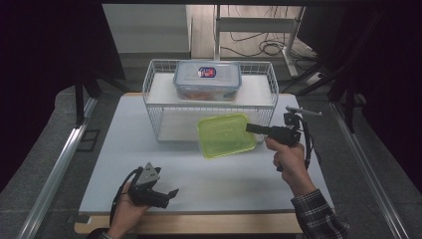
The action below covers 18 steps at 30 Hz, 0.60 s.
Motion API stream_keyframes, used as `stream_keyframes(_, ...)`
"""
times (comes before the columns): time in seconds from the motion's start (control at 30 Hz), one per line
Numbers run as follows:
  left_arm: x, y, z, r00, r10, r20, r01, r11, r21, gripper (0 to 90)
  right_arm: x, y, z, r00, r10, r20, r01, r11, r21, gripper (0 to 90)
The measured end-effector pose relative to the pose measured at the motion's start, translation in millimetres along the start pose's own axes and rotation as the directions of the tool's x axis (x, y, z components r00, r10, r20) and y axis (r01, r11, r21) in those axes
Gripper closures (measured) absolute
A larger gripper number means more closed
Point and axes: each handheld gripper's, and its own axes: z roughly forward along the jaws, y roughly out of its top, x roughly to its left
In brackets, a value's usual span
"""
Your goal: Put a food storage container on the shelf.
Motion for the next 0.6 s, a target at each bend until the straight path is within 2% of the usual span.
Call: stream_keyframes(0.6,0.1,-0.4,1.0,0.9998,-0.011,0.018,0.011,0.9999,-0.011,4.0,33.2,44.6,-5.2,0.9994,-0.025,-0.023,0.023,0.9969,-0.076,80.1)
